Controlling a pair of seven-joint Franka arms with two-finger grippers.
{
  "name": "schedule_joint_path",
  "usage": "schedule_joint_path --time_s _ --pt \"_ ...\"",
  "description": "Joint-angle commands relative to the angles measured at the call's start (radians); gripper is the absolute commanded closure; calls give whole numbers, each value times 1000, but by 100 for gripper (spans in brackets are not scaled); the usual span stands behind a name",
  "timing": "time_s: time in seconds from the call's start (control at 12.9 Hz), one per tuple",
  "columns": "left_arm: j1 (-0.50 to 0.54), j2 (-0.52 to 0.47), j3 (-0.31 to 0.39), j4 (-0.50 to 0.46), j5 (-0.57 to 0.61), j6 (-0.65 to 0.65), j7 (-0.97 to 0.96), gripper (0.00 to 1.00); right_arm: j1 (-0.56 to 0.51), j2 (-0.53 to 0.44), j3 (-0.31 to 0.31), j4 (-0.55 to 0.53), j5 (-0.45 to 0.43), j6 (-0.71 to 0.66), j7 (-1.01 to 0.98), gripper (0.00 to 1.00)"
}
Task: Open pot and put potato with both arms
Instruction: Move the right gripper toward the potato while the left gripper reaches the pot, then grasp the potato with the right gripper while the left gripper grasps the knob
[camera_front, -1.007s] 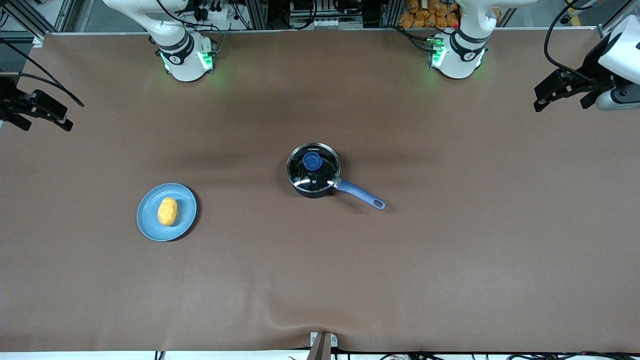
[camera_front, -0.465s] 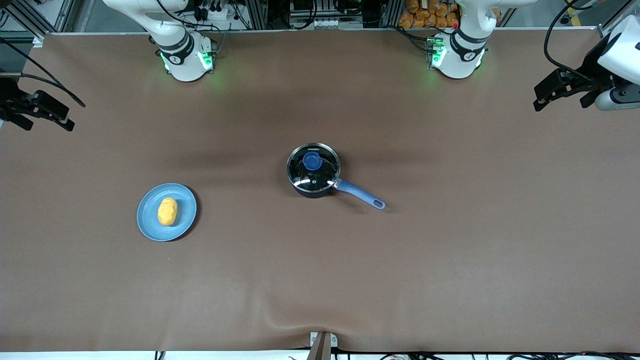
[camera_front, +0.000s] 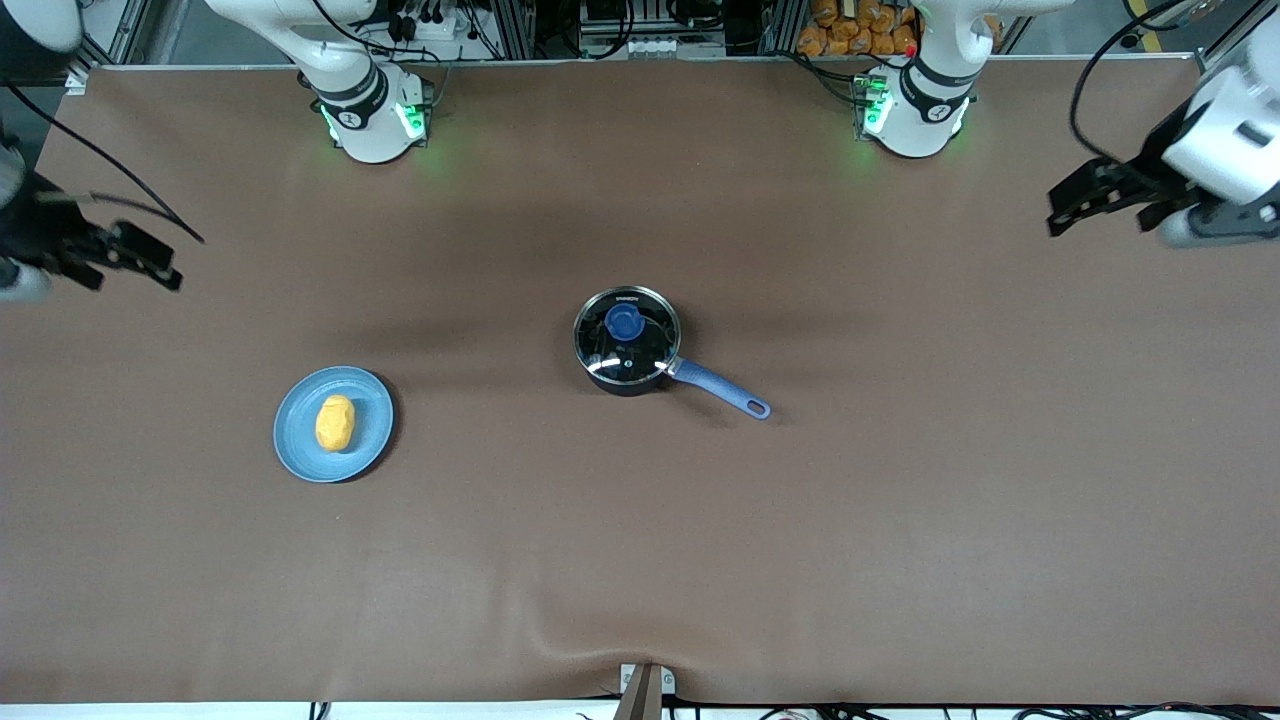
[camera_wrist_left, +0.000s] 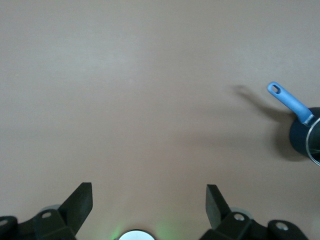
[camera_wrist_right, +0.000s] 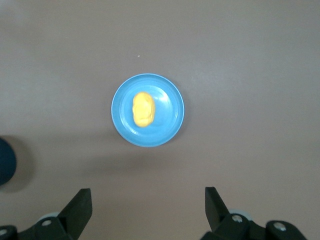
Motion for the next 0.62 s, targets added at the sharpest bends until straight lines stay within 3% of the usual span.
schedule_joint_path --time_s 0.0,0.23,0.54 --pt "-71 124 -43 61 -15 53 -65 0 -4 89 2 -24 4 88 -11 0" --pt "-206 244 -60 65 -14 190 -221 0 1 215 3 -24 11 212 -14 0" --pt "-411 379 -59 70 -2 372 -604 0 39 365 4 -25 13 396 -18 0"
